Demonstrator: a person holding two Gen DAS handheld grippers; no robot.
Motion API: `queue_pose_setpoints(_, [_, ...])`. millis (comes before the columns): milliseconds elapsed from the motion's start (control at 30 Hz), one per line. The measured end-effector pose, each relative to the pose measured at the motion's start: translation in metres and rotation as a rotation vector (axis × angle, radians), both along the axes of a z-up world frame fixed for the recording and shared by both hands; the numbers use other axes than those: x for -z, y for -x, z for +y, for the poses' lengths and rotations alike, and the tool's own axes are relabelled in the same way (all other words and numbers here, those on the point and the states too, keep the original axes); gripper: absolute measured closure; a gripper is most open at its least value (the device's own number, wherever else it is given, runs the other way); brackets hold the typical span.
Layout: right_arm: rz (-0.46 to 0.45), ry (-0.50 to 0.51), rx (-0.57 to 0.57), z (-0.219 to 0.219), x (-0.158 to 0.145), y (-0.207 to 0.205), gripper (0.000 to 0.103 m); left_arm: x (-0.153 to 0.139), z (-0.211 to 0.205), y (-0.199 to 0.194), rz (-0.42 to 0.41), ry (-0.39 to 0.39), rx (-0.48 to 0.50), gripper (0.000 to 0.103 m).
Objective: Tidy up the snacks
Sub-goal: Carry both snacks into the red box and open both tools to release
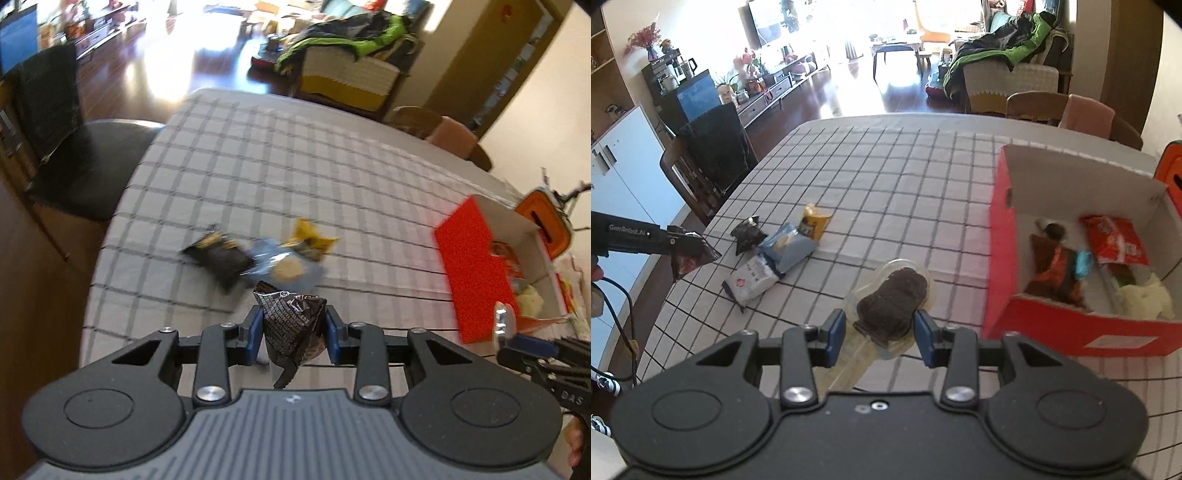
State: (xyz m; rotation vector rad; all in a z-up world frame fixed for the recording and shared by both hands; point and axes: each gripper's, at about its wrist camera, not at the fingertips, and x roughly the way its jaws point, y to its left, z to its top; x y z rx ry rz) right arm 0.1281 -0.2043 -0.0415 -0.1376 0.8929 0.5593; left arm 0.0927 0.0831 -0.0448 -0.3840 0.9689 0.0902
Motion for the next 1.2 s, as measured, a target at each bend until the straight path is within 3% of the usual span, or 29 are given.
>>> queue_pose_setpoints(433, [-0.052, 0.019, 0.06, -0.088, -0.024, -0.058, 0.063, -0.034, -0.117, -0.056, -0.067, -0.033, 0.168, 0.07])
queue_pose_setpoints(767, [-0.073, 0.039, 0.103, -0.148, -0.027, -0.1, 0.063, -0.037, -0.207, -0.102, -0.072, -0.072, 0.277, 0.07])
queue_pose_setpoints(1200, [-0.037, 0.099, 0.119, -0.197, -0.011, -0.151, 0.063, -0.025, -0.29, -0.156, -0.03, -0.102, 0.364, 0.07])
